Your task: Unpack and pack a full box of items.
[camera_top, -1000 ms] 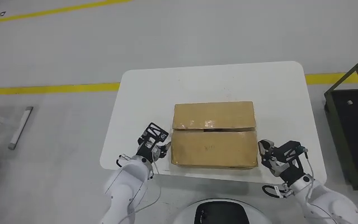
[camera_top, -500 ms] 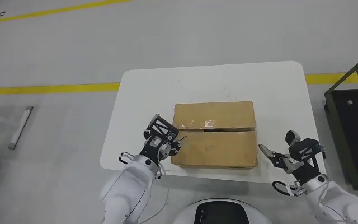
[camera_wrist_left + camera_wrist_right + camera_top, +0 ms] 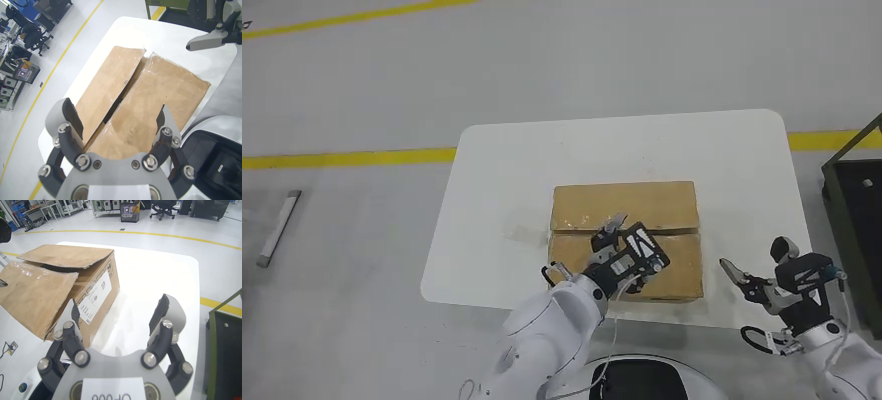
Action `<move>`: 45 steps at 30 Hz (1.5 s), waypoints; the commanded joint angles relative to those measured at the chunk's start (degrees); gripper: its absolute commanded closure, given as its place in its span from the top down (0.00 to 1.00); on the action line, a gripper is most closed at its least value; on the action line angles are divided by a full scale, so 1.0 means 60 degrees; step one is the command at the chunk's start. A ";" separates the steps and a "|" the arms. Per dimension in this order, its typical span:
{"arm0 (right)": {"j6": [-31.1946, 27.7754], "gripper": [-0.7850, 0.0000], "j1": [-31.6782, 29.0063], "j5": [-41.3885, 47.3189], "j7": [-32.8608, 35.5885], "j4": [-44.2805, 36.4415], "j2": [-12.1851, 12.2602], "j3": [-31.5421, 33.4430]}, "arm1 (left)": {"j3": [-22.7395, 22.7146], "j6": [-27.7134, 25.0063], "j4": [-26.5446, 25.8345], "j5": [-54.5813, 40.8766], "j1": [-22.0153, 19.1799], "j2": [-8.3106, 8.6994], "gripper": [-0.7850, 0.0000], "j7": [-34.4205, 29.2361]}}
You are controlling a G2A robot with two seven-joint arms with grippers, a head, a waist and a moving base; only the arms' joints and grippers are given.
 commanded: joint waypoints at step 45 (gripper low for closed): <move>0.0068 0.89 -0.0018 -0.0091 -0.0057 0.0153 -0.0118 -0.0146 | 0.0762 -0.0648 0.1994 0.1891 -0.2145 -0.0599 1.00 -0.1803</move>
